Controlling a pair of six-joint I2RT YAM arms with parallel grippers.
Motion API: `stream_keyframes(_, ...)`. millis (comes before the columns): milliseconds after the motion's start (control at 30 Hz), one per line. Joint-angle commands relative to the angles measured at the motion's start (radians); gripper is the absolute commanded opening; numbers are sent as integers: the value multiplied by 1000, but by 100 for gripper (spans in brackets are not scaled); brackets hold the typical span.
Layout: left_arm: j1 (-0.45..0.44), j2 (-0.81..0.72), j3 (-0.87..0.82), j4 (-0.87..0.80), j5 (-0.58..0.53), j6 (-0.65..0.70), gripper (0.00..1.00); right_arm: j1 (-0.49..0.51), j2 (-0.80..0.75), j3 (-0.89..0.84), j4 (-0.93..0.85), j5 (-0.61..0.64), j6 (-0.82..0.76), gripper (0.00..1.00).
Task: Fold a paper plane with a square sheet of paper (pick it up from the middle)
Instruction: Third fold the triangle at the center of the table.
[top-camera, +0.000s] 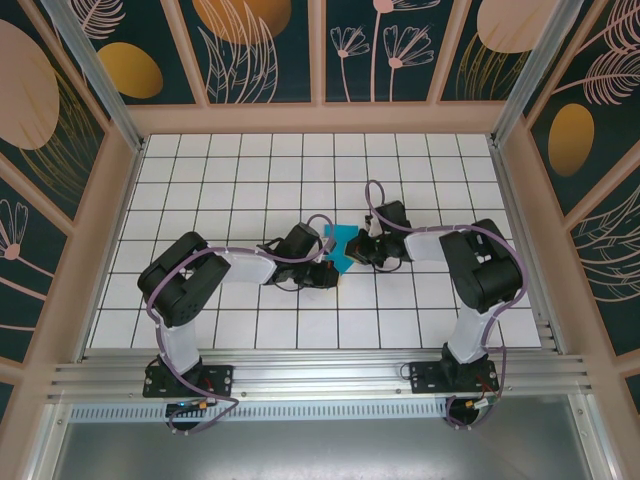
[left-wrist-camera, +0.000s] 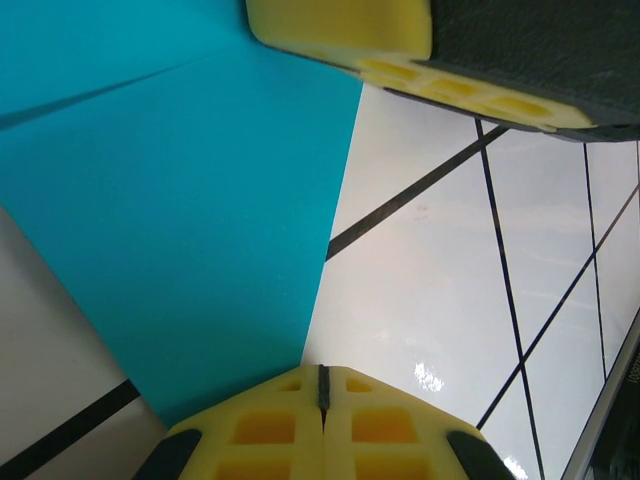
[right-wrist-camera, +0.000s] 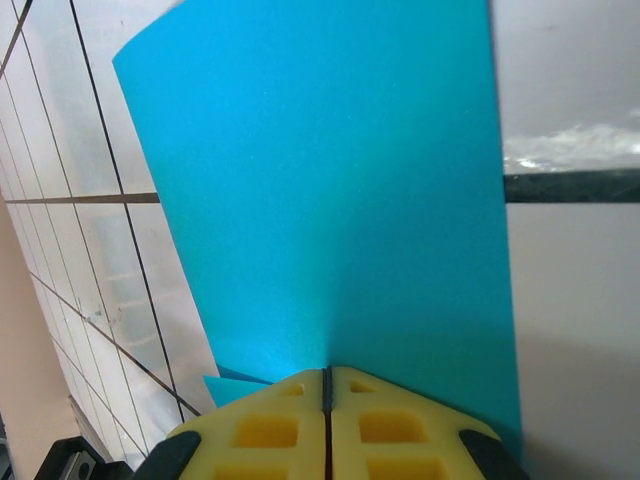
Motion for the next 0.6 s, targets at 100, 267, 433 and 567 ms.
stream_keyframes(100,-2,20,-24,-69,-55,31,2,6,-100,-4,10,-67,-20,9)
stream_keyframes(267,-2,19,-5,-73,-54,35,2,47,-89,-30,17,-97,-25,7)
stream_keyframes(433,-2,10,2,-76,-52,35,3,50,-58,-64,38,-89,-21,5)
stream_keyframes(567,-2,-18,2,-76,-40,37,5,47,-15,-77,44,-71,-25,5)
